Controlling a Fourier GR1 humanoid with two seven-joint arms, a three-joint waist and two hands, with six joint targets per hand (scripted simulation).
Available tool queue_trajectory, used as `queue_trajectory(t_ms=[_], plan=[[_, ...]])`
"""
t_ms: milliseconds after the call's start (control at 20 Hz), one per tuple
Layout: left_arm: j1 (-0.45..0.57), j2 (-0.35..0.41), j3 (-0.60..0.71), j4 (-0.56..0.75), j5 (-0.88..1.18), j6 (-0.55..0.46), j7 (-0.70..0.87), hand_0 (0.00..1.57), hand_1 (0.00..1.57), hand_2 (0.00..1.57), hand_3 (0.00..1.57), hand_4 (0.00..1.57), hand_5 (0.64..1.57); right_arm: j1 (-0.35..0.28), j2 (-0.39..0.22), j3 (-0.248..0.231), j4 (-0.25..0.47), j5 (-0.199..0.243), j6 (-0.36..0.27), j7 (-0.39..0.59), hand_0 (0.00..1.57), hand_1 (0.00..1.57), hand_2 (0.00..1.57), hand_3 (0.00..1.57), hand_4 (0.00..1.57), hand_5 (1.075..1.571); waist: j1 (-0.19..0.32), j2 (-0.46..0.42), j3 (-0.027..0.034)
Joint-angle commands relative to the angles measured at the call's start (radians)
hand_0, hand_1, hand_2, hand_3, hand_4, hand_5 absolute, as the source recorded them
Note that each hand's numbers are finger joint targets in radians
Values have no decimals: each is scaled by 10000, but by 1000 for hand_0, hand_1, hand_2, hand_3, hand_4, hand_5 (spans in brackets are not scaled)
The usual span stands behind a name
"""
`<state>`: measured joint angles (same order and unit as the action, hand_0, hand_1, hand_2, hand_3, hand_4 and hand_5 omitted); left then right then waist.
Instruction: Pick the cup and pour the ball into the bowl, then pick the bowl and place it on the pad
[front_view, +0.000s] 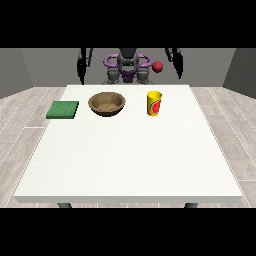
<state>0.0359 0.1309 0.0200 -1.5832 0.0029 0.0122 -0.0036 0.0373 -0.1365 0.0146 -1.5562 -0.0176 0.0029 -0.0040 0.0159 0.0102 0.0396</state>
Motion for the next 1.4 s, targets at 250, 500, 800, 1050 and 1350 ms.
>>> queue_trajectory(t_ms=[250,500,800,1050,1350], plan=[[-148,468,197,-1098,227,-130,1009,0,0,0,0,664,1566,-132,-445,-192,-1122,-170,52,984,0,0,0,0,875,1533,-90,-2736,-348],[-223,-1240,-458,-2124,869,1232,3742,0,0,0,0,635,1564,964,970,634,-2705,-1006,-686,3496,0,0,0,0,860,1532,-1065,-4107,-395],[-1607,-1003,-502,-3165,433,1716,4632,0,0,0,0,568,1559,228,96,-362,-4789,-1628,-482,4456,0,0,0,0,767,1544,-949,-2374,-395],[-3117,-1033,-245,-2072,165,1684,2991,0,0,0,0,609,1555,-544,678,-50,-3568,-944,-521,2287,0,0,0,0,716,1540,-992,-224,-390],[-3320,-671,546,-477,72,1275,-131,0,0,0,0,570,1520,-1080,710,-328,-3155,-1234,-94,875,0,0,0,0,702,1545,-1308,1746,-396]])
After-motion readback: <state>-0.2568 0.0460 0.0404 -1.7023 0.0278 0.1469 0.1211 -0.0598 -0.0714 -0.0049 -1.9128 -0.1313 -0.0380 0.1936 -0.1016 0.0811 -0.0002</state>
